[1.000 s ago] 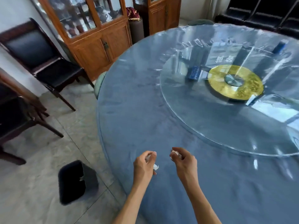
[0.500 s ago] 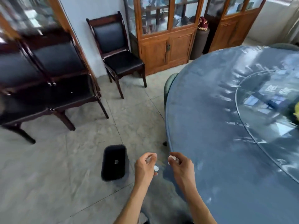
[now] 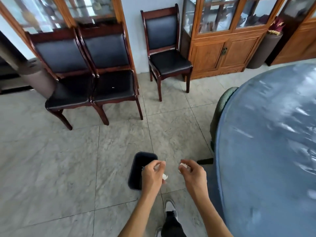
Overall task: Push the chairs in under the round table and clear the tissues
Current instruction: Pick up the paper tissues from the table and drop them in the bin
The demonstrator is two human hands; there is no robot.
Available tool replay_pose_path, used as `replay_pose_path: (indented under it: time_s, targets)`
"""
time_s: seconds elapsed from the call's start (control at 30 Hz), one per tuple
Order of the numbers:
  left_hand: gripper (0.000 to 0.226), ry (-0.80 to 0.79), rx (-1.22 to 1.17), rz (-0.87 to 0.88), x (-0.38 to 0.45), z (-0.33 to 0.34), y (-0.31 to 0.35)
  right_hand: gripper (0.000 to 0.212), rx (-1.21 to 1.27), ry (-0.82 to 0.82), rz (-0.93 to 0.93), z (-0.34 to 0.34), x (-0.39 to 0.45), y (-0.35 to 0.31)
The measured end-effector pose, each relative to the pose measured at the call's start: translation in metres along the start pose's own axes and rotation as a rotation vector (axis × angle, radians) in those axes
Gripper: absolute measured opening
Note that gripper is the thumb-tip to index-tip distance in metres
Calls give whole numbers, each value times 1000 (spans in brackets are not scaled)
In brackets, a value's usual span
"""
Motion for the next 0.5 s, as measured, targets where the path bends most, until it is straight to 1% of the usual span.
replay_pose_path:
  time_s: [0.23,0.5]
  targets:
    - [16,61,-1,-43,37,-13,18,16,-3,-102,-11,34,47,-16]
    - [16,43,8,-75,85,-40,12,14,19,-95,52,77,68,-29]
Point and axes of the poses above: each hand's wrist, its own x-axis towards the middle knuckle, its own z-axis out of the palm, y = z × x, the point moved 2 cm from there along x, towards the middle knuckle, and after that the axes turned 6 degrees about -z, right-handed, at the moved point
